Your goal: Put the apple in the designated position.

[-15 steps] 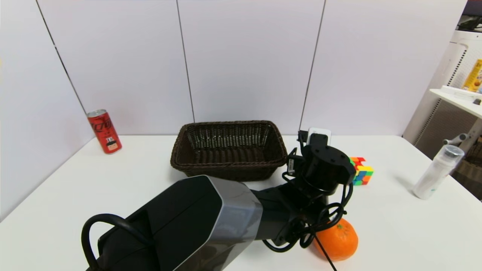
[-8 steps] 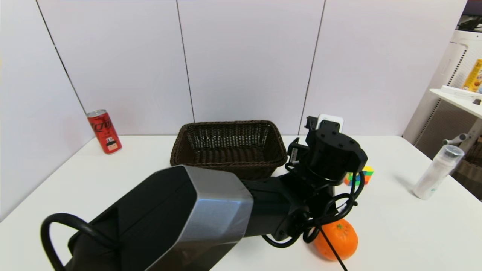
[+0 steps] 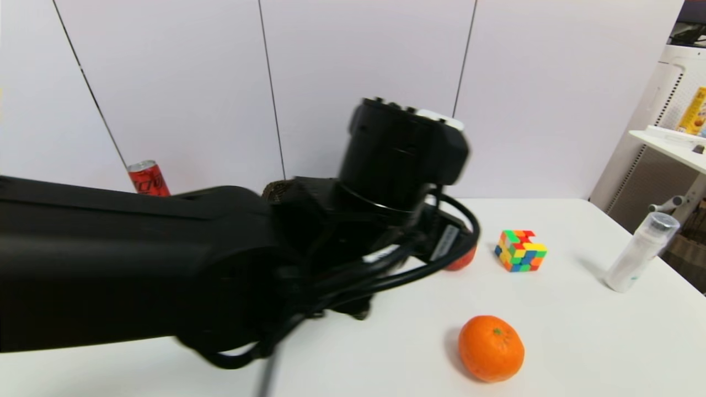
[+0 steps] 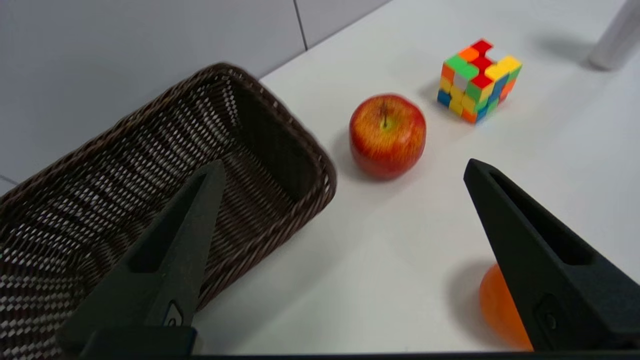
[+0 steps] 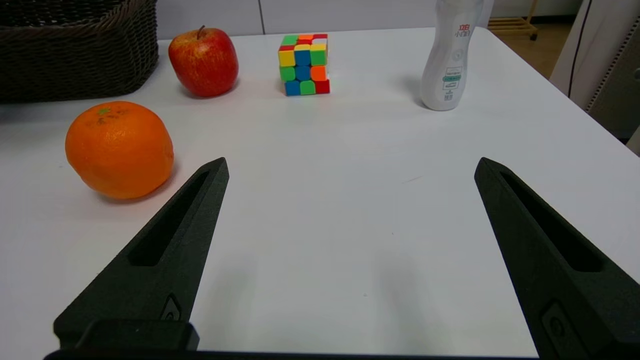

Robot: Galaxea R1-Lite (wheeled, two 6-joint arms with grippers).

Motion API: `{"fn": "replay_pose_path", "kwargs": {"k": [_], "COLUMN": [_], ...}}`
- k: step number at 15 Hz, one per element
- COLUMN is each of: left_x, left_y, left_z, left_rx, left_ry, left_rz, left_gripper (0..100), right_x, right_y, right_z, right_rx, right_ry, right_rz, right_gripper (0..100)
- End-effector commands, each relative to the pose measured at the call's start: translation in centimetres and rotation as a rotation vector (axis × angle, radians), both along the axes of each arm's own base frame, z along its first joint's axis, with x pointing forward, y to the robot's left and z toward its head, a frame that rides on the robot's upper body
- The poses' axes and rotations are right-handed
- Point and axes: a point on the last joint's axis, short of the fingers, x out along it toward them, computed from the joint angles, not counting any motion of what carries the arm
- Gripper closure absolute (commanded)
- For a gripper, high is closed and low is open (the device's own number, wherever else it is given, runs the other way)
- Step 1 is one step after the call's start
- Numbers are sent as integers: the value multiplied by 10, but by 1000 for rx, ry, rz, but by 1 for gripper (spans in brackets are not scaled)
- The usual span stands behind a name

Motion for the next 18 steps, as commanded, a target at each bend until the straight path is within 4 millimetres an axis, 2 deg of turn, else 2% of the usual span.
{"fn": "replay_pose_path", "kwargs": {"k": [1,3,4,8,10,14,16,18], "left_x": [-45,-61,-75,-136,-160,-195,-213,-226], "left_y": [194,241,260,303,311,314,314,313], "left_z": [12,6,-4,-65,-84,-132,-151,-159], "left_rx": [3,-4,-31,-69,-86,-102,-97,-96], "left_ry": [8,-82,-134,-264,-313,-345,-335,-288], "left_rz": [29,186,265,499,577,668,666,603], "left_gripper": [0,0,0,0,0,0,0,0], "right_x": [0,0,0,0,0,0,0,0], "right_y": [0,0,0,0,0,0,0,0], "right_z": [0,0,0,0,0,0,0,0], "right_rx": [0,0,0,0,0,0,0,-2], "right_ry": [1,1,1,1,1,1,3,1], "right_rz": [0,0,0,0,0,0,0,0], "right_gripper": [0,0,0,0,0,0,0,0]}}
